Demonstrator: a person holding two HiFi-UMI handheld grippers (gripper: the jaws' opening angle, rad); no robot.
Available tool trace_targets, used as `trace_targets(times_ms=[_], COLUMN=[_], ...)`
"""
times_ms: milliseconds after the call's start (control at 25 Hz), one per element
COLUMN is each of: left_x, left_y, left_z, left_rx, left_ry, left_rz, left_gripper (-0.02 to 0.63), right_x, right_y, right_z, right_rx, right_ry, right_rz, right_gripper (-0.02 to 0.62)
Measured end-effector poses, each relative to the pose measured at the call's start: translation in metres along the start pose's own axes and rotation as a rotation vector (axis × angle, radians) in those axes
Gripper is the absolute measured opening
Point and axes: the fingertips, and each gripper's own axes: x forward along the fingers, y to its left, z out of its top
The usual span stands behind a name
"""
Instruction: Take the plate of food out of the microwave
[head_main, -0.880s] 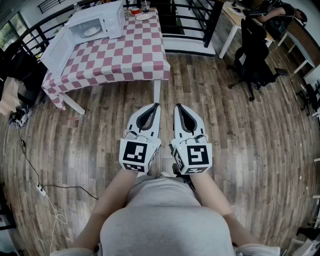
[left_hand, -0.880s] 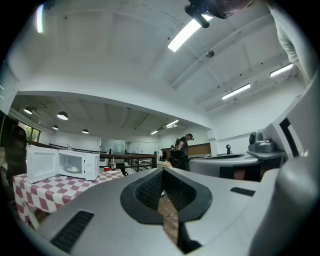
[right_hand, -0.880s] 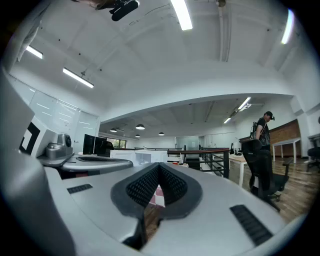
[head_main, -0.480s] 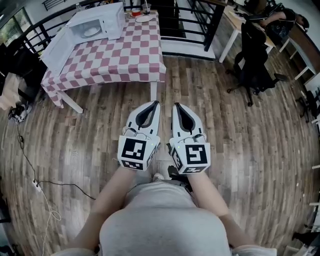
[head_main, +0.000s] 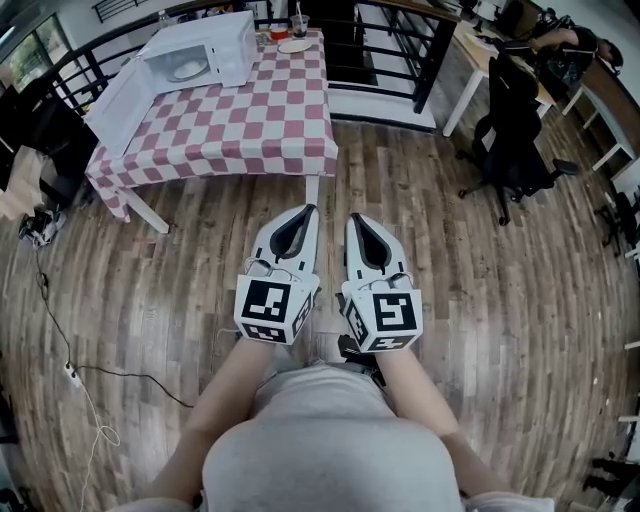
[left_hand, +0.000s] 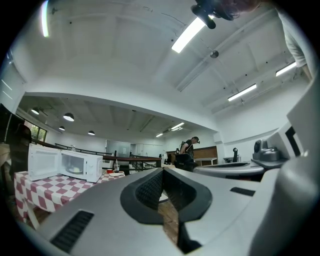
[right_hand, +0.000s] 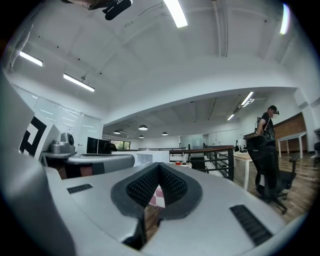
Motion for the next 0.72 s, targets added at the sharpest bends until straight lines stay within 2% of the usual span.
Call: trace_targets(times_ms=[720], left_x=[0.024], left_y=[0.13], left_z=[-0.001], left_rx=[-0.038], left_ry=[-0.006], left_rz=[0.072], left_gripper=[0.0], right_x=[0.114], right_y=[0.054], right_z=[-0.013], right_rx=[-0.014], right_ry=[0.028], right_rz=[0.067], right_gripper=[0.025])
